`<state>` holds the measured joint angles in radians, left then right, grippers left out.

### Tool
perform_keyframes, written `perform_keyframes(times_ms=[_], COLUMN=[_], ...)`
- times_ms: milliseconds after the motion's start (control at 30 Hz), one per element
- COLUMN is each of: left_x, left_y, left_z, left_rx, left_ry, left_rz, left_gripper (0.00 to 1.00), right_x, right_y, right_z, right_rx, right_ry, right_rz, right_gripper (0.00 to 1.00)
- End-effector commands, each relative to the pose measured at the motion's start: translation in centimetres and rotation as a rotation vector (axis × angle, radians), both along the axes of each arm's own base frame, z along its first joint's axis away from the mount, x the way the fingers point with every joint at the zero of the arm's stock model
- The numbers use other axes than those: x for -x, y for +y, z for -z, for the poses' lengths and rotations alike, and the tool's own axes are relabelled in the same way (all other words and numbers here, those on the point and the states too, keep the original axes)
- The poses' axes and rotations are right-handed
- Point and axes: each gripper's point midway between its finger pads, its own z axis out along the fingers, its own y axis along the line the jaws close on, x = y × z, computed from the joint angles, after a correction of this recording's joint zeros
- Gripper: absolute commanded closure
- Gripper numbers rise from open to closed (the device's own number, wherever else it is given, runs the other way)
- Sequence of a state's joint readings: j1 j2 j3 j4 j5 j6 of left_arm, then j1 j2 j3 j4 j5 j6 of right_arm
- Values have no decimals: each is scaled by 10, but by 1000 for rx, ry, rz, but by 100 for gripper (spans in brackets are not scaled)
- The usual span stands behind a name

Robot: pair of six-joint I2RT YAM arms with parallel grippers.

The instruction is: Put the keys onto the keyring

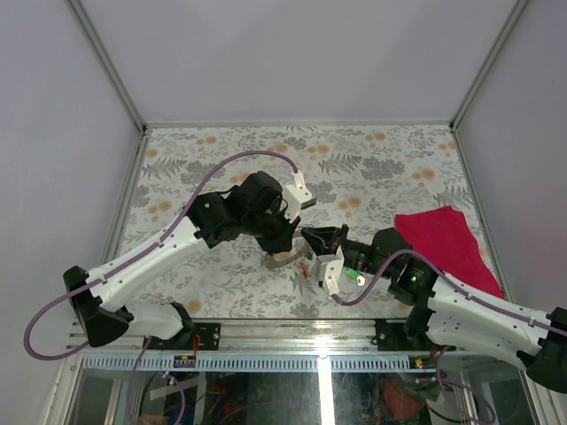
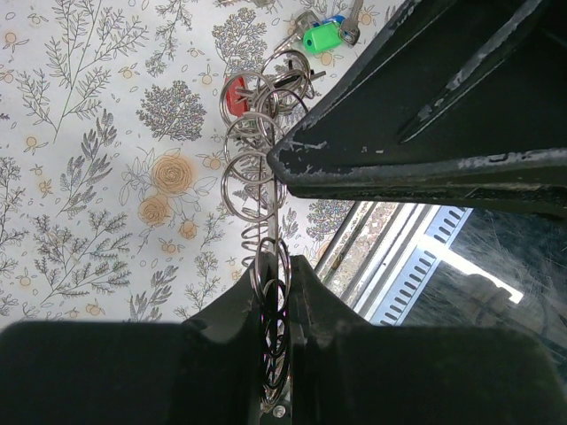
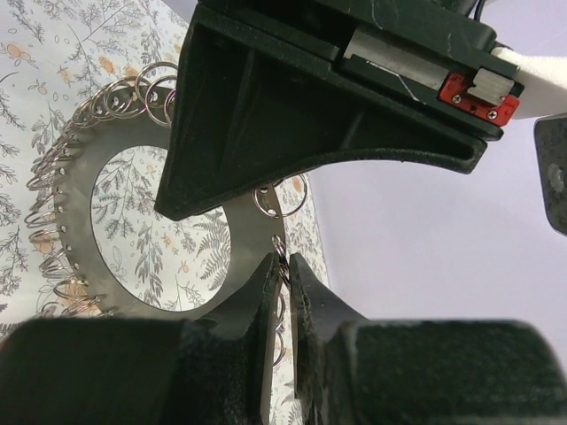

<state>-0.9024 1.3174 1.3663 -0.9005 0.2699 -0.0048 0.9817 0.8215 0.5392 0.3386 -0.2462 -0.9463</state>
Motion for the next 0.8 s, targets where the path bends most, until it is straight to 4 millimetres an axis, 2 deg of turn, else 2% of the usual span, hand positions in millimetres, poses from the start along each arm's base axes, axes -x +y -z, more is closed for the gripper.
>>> perform_keyframes(times_ms=[0,200,467,667,767], left_x=[0,1,-1,3,4], left_y=[-8,-7,-2,-3,-3], left_z=[-12,-10,-9,-17,-20], left_rx=[57,49,37,80,97], left_ry=[-29,-26,-47,-68,-75], left_rz=[23,29,19,37,48], left_gripper=[100,100,100,92,84], right_x=[1,1,5,13,19], right_y=[5,7,5,0,-1], right_z=[-33,-30,-35,-41,-46], right_rx=[-70,-53,-58,-77,-82], right_ry=[-16,8,73,160,187], right_rz=[-8,-14,-12,-21,-35], right_gripper=[85,86,100,100,100])
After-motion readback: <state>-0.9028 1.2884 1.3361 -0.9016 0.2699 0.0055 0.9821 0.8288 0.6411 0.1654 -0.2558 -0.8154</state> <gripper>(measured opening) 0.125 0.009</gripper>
